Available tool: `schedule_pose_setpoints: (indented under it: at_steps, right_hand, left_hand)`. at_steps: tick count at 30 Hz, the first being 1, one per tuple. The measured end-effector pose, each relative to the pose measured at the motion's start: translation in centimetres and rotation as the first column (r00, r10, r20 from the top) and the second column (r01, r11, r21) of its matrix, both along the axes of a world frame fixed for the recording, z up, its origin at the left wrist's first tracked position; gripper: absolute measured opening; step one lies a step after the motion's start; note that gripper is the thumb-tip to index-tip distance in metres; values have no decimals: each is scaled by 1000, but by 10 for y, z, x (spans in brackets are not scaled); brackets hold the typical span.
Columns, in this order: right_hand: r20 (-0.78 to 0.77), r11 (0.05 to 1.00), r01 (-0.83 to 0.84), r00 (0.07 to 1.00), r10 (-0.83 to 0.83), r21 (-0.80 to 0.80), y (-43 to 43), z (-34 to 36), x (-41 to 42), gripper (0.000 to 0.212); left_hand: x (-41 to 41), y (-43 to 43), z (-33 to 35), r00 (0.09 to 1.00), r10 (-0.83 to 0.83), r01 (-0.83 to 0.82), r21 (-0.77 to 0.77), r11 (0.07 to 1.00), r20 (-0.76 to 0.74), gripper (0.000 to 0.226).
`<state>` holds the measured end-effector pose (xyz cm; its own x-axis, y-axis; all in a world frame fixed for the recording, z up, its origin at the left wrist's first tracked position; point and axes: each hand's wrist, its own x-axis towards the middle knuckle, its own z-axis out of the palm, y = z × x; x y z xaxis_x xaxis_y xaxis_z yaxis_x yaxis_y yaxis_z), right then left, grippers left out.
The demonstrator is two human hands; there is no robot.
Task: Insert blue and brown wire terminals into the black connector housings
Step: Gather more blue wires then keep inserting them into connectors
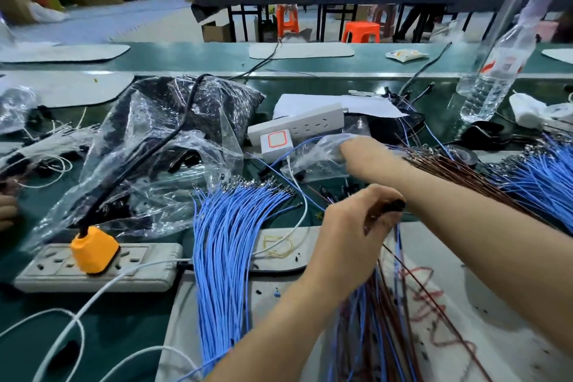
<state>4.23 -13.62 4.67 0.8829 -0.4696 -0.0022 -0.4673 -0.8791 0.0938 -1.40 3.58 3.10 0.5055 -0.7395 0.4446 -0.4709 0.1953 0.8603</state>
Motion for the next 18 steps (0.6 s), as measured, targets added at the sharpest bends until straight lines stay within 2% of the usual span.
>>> schedule_pose_setpoints:
  at_steps: [6, 9, 11, 12, 14, 16, 18]
  right_hand:
    - [-103, 977, 13, 994, -36, -212, 6, -4, 15, 36]
    - [-97, 986, -11, 995, -5, -169, 5, -1, 16, 36]
    - [-40, 993, -85, 996, 82, -87, 8, 7, 11, 34]
    - [13, 990, -137, 990, 138, -38, 10, 13, 6, 31]
    - [213, 972, -199, 962, 170, 126, 16, 26, -13, 24]
    - [448, 922, -251, 889, 99, 294, 26, 42, -42, 18]
    - [620, 824, -335, 784, -25, 457, 35, 52, -80, 19]
  left_hand:
    - [2, 2, 0, 998, 17, -16, -30, 999, 53, 17]
    - [3, 0, 0, 997, 27, -24, -42, 999, 77, 18]
    - [2, 0, 1, 997, 39, -36, -45, 998, 70, 19]
    - [2, 1, 1, 998, 42, -40, -48, 998, 50, 18]
    - [4, 1, 1, 999, 30, -32, -66, 997, -35, 18]
    - [5, 1, 1, 994, 14, -23, -91, 996, -104, 18]
    - [5, 1, 2, 988, -18, 3, -95, 996, -155, 18]
